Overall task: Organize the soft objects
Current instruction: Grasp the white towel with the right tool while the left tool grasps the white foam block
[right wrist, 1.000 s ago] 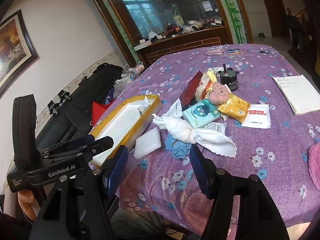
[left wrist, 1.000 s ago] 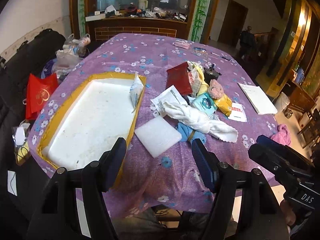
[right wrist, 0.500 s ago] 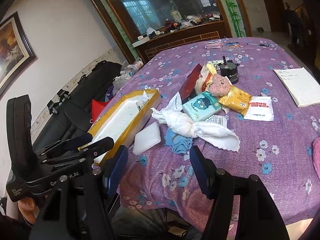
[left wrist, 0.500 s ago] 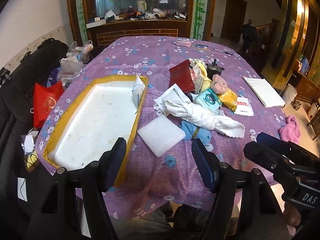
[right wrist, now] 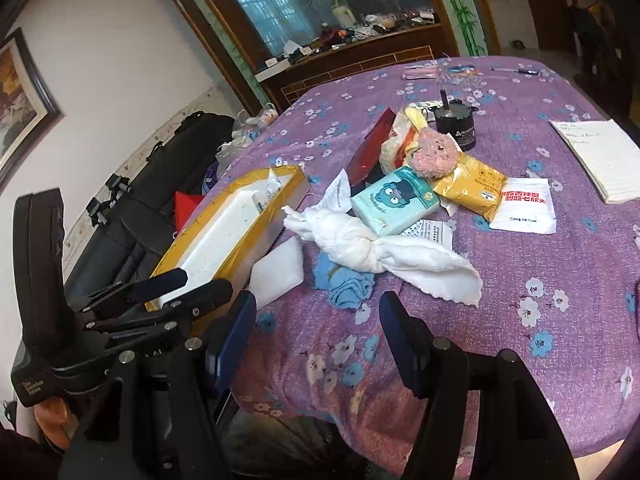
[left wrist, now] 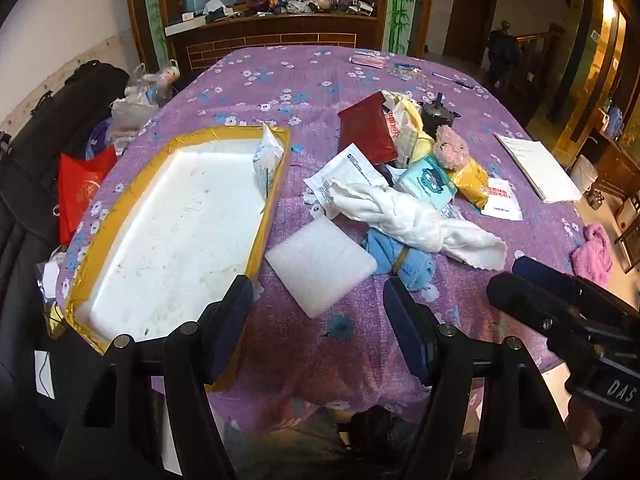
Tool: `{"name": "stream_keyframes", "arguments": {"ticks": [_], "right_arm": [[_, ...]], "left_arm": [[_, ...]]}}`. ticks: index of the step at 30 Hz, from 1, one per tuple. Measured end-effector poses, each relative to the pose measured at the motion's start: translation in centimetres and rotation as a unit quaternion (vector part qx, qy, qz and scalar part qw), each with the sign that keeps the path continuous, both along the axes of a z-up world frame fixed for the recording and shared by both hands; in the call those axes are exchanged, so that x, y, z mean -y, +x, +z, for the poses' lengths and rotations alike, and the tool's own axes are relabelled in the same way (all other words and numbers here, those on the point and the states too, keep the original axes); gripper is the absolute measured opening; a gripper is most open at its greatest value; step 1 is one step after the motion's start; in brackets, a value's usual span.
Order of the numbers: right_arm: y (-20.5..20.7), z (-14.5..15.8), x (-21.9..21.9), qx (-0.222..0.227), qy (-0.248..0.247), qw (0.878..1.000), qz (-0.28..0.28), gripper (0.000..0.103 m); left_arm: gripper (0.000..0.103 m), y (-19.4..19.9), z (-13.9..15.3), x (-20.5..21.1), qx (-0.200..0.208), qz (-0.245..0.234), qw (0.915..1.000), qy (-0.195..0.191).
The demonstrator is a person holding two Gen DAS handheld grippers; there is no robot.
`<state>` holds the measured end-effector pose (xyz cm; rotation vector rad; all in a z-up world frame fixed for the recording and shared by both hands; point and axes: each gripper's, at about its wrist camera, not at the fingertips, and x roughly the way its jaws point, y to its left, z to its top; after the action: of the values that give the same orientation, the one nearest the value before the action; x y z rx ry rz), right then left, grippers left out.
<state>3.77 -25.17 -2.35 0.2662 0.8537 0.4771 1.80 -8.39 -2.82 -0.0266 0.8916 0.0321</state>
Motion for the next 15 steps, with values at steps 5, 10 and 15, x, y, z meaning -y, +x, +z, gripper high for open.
{"name": "stream_keyframes", "arguments": {"ticks": [5,10,15], "right_arm": [[1.1,-0.6,-0.1,0.014,0.007,1.0,0.004,0.064],[3.6,-1.1,-0.8,0.012,0.002,1.0,0.017,0.064],[7.3,-2.4,-2.8,0.014,-0.044,0.998,0.042,0.067]], "left_arm": [[0.068,1.1,-0.7,-1.1,-0.026,-0.002,0.9992,-0.03],[0.068,2.6,-1.4,-1.3,-0.057,-0.009,0.9975,-0.041],[0.068,3.3,-1.4,-0.2,-0.058,-0.027,0.9979,-0.014]]}}
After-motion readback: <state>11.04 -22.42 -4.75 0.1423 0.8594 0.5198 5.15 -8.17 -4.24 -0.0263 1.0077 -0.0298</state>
